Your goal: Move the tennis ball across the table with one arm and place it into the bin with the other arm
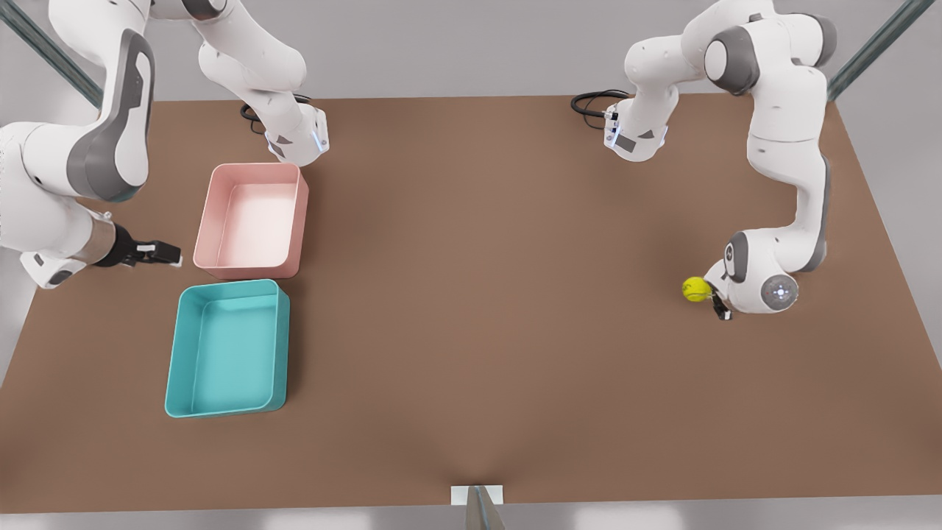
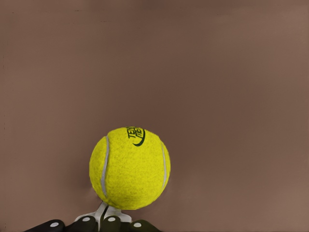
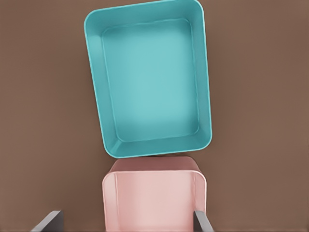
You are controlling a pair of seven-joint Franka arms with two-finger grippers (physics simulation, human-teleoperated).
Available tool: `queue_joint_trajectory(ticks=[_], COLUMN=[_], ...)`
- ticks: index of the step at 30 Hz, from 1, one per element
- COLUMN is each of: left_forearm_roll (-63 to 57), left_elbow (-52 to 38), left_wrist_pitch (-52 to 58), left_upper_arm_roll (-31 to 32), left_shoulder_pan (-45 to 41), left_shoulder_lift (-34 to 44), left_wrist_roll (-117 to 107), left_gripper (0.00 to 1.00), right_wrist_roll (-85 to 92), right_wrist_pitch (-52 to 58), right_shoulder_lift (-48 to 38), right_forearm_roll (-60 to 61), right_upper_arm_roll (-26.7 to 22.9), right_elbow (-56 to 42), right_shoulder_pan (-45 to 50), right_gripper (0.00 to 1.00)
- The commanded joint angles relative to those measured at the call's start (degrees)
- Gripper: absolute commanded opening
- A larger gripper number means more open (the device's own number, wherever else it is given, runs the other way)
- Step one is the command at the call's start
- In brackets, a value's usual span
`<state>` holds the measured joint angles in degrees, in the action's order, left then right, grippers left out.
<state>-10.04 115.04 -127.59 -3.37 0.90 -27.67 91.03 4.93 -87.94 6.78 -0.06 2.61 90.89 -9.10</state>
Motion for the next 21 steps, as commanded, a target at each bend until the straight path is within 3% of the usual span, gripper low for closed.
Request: queue_joint_trajectory(ticks=[1, 2, 3, 4, 7, 11, 13, 16, 18, 19, 20, 21], left_forearm_roll=[2.99, 7.72, 30.52, 34.38, 34.56, 19.97, 11.98, 11.01, 9.78, 6.79, 6.86, 11.86], left_elbow=[-0.26, -3.22, -9.30, -9.22, -9.22, -12.21, -20.02, -36.36, -40.86, -41.92, -42.35, -41.66], left_wrist_pitch=[5.85, 9.09, 18.67, 19.05, 18.87, 20.89, 31.95, 51.81, 54.38, 58.76, 60.44, 53.44], left_upper_arm_roll=[2.56, 4.94, 1.02, -0.50, -0.50, -0.76, -0.85, 1.25, 5.91, 7.59, 7.41, 7.33], left_shoulder_pan=[-10.99, -11.18, -5.67, -2.75, 1.74, -6.17, -10.04, -11.09, -11.97, -12.15, -11.97, -12.06], left_shoulder_lift=[5.06, 6.04, 4.21, 2.18, 1.83, 5.78, 7.28, 7.36, 9.03, 9.64, 10.00, 11.83], left_wrist_roll=[-57.96, -69.82, -69.59, -60.64, -60.18, -76.08, -86.71, -98.75, -114.76, -116.60, -122.12, -137.21], left_gripper=[0.21, 0.21, 0.21, 0.21, 0.21, 0.21, 0.21, 0.21, 0.34, 0.97, 1.00, 1.00], right_wrist_roll=[0.08, 0.08, 0.17, 0.17, 0.17, 0.17, 0.08, 0.08, 0.08, 0.08, 0.08, 0.17], right_wrist_pitch=[-2.23, -2.06, -1.79, -1.88, -1.88, -1.88, -1.88, -1.88, -1.88, -1.88, -1.88, -1.88], right_shoulder_lift=[-0.63, -0.89, -0.98, -0.90, -0.63, -0.54, -0.46, -0.37, -0.37, -0.37, -0.37, -0.37], right_forearm_roll=[-0.21, -0.21, -0.21, -0.21, -0.21, -0.12, -0.12, -0.03, -0.03, -0.03, -0.03, -0.03], right_upper_arm_roll=[0.02, -0.06, -0.06, -0.06, -0.06, -0.06, -0.06, -0.06, -0.06, -0.06, -0.06, -0.06], right_elbow=[1.04, 1.04, 1.04, 1.04, 1.04, 1.04, 1.04, 1.13, 1.13, 1.13, 1.13, 1.13], right_shoulder_pan=[0.05, 0.05, -0.04, -0.04, -0.04, -0.04, -0.04, -0.04, -0.04, -0.04, -0.04, -0.04], right_gripper=[1.00, 1.00, 1.00, 1.00, 1.00, 1.00, 1.00, 1.00, 1.00, 1.00, 1.00, 1.00])
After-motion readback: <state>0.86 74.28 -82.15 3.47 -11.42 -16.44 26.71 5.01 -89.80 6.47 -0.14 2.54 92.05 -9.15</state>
